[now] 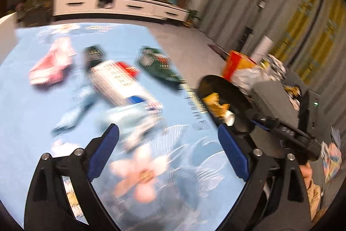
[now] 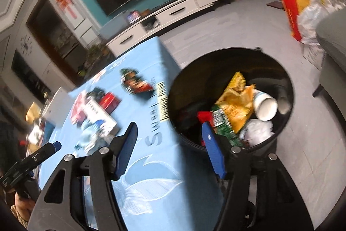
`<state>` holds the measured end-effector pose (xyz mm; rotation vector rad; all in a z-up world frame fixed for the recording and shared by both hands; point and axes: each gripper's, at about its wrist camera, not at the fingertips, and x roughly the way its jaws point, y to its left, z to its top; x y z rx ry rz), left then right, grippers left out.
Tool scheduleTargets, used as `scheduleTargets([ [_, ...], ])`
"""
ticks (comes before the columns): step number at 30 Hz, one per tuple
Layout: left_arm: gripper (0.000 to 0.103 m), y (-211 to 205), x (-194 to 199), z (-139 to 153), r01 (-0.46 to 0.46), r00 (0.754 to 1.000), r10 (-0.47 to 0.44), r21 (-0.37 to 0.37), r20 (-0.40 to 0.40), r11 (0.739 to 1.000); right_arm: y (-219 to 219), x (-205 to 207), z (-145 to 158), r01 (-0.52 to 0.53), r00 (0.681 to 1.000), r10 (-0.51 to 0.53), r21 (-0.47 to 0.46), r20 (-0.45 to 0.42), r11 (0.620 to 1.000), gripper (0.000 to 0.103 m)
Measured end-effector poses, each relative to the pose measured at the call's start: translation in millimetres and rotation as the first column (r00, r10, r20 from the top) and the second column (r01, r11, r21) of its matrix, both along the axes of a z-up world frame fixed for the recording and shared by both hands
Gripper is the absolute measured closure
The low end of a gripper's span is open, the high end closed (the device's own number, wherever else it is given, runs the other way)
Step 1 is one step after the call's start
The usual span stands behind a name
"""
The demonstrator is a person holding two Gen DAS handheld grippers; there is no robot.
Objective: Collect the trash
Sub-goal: 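Move both tools back over the table toward the remaining trash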
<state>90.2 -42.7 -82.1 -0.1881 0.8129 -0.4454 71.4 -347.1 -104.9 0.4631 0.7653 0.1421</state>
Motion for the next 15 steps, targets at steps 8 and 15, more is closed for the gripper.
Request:
scheduleTargets([
  [8,0.008,92.5,-36.0,-16.7,-0.249,0.968,0.251,0.078,-0.02,0.965,74.2,-3.1,3.0,-0.202,0.979,0.198,-0.099,-0.044,0.974,0.038],
  [15,0.008,120.3,-50.5,-41.1,-0.276,0.956,0.28,0.059,-0.088,0.959,132.0,-1.0,-3.8,-0.334,0.942,0.326,-0.166,-0.075,0.928,0.038],
])
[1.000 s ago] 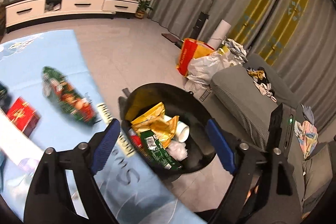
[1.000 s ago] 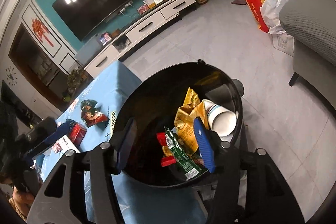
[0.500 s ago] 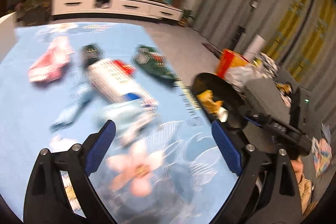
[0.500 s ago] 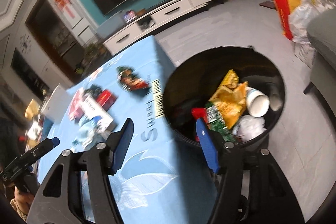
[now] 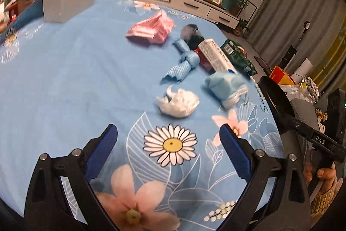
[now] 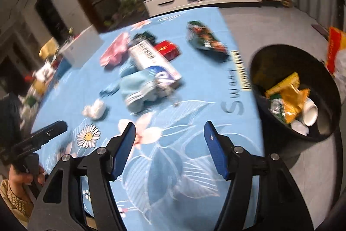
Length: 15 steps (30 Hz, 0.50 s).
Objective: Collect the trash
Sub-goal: 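Move both tools back over the table toward the remaining trash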
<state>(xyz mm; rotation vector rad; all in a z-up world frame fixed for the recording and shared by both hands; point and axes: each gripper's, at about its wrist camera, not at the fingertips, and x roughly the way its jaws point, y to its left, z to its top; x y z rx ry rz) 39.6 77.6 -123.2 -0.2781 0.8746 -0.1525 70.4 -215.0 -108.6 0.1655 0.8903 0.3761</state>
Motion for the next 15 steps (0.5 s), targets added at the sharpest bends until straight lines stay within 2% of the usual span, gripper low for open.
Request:
scheduleTargets([
  [6,0.008,-5.8,4.1,-10.2,0.028,1.0,-0.028,-0.011,-0.002,1.0,36.1,3.9,0.2,-0.077,0.997,0.078,-0.058,0.021,0.995,0.038],
  [15,0.008,-12.9,23.8,-20.1,0.061,0.998,-0.061,-0.01,-0.012,0.998,63.7,23.9,-1.1,-0.107,0.991,0.116,-0.144,0.061,0.984,0.038],
])
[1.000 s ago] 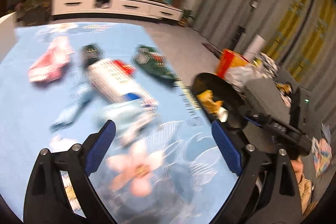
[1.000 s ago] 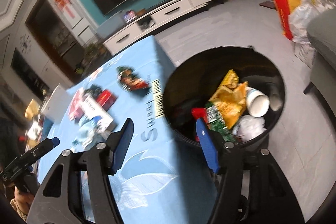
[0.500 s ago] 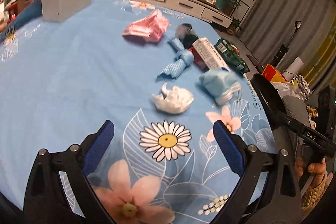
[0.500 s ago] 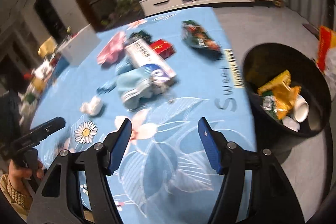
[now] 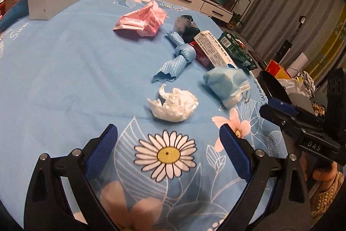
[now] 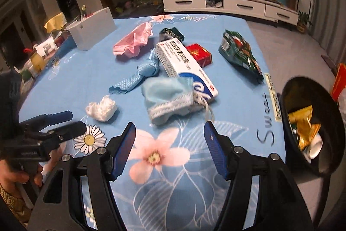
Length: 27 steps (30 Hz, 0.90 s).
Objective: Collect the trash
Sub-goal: 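Grasp the white tissue with the left gripper while the right grasps the blue mask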
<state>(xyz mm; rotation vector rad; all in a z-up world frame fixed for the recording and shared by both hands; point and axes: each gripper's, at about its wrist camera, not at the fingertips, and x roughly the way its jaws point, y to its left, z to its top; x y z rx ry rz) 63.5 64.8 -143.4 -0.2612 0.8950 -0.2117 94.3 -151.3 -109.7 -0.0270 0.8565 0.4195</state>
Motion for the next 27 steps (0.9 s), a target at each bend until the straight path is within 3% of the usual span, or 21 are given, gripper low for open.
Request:
scheduleTargets([
  [6,0.009,-11.4,15.8,-4.6,0.033,0.999,-0.034,0.022,0.003,0.999,26.0,16.1,-0.1,-0.051,0.997,0.054,-0.055,0.06,0.997,0.038],
  [10,0.024,-18.8,25.0,-11.1,0.048,0.999,-0.048,0.045,0.0,0.998,38.2,28.8,-10.6,-0.062,0.995,0.069,-0.093,0.066,0.994,0.039],
  [15,0.031,-22.1,33.8,-15.3,0.054,0.999,-0.054,0.043,-0.006,0.998,42.8,37.4,-24.8,-0.064,0.997,0.069,-0.114,0.037,0.991,0.062],
  [18,0.044,-24.5,35.9,-15.6,0.055,0.998,-0.055,0.046,-0.004,0.997,42.1,39.6,-29.0,-0.057,0.998,0.061,-0.123,0.028,0.991,0.077],
  [22,0.067,-26.9,36.4,-16.4,0.066,0.998,-0.066,0.052,-0.002,0.996,40.1,40.0,-29.7,-0.059,0.998,0.062,-0.114,0.02,0.992,0.085],
  [24,0.07,-28.3,34.9,-16.3,0.069,0.997,-0.07,0.061,0.011,0.996,40.2,37.9,-29.4,-0.063,0.998,0.065,-0.107,0.019,0.992,0.096],
  [27,0.075,-24.1,32.6,-14.7,0.07,0.997,-0.071,0.031,0.02,0.997,38.2,35.0,-27.6,-0.068,0.998,0.068,-0.062,0.006,0.996,0.097],
])
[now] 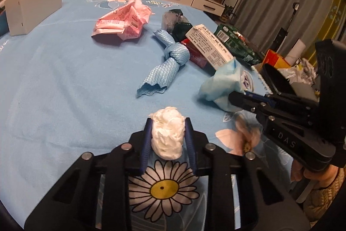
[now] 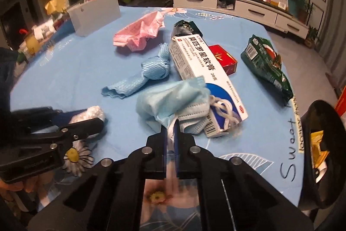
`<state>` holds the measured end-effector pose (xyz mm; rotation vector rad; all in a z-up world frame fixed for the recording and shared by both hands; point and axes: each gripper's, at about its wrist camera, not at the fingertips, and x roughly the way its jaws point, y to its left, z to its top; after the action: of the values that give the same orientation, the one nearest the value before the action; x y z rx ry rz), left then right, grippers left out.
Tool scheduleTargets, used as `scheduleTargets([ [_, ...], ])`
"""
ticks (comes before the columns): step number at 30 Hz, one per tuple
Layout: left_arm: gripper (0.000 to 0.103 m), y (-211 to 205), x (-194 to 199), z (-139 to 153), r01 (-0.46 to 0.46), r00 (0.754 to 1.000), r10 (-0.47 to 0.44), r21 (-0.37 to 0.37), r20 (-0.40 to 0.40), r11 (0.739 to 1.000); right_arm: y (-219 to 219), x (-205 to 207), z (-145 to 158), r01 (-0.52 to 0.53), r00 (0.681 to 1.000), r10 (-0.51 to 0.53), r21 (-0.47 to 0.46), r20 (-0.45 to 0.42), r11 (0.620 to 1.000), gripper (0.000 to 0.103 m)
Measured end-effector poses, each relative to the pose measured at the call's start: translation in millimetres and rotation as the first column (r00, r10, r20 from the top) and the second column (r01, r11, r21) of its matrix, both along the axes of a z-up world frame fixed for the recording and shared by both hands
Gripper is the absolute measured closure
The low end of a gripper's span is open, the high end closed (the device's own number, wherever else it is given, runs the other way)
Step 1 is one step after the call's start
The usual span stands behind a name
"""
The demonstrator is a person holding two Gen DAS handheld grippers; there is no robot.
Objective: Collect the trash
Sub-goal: 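Grasp the white tissue with the left gripper while the right grasps the blue mask, then carry the tissue and blue mask over the black bin with both tools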
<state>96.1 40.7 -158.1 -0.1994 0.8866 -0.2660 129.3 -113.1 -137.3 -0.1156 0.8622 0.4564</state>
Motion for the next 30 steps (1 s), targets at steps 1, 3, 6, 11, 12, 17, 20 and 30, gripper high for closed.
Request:
scheduleTargets([
  [1,0.076,1.8,-1.8,1.2,0.005,1.0,-0.005,-0.021,-0.001,1.0,-1.0,-1.9,2.3,-0.001,1.0,0.001,0.017,-0.001,1.0,0.097],
  [3,0.076,2.9,-6.1,4.0,0.009,1.0,-0.009,-0.033,0.002,0.999,-4.2,-6.2,8.0,-0.001,1.0,0.001,0.053,-0.001,0.999,0.097],
  [6,0.076,5.1,-13.8,9.9,0.011,1.0,-0.01,-0.052,0.01,0.999,-10.4,-15.1,19.3,-0.005,1.0,0.005,0.099,0.005,0.995,0.097],
  [11,0.076,8.4,-25.3,21.7,0.009,1.0,-0.007,-0.082,0.022,0.997,-27.0,-33.5,43.6,-0.004,0.999,-0.003,0.166,0.042,0.986,0.097],
  [12,0.076,8.7,-26.7,23.4,0.012,1.0,-0.01,-0.088,0.023,0.996,-30.1,-35.3,47.4,0.002,0.999,-0.011,0.173,0.05,0.985,0.097],
  [17,0.076,5.0,-31.5,33.0,0.021,0.999,-0.018,-0.091,0.035,0.996,-55.4,-42.9,67.9,0.048,0.993,-0.071,0.22,0.096,0.974,0.097],
  [20,0.076,0.0,-34.2,39.8,0.031,0.999,-0.027,-0.084,0.044,0.996,-73.2,-46.4,76.8,0.081,0.987,-0.113,0.247,0.118,0.966,0.097],
  [30,0.075,-32.7,-33.9,64.2,0.093,0.993,-0.091,-0.026,0.082,0.995,-132.5,-55.6,81.7,0.181,0.962,-0.234,0.315,0.138,0.932,0.097],
])
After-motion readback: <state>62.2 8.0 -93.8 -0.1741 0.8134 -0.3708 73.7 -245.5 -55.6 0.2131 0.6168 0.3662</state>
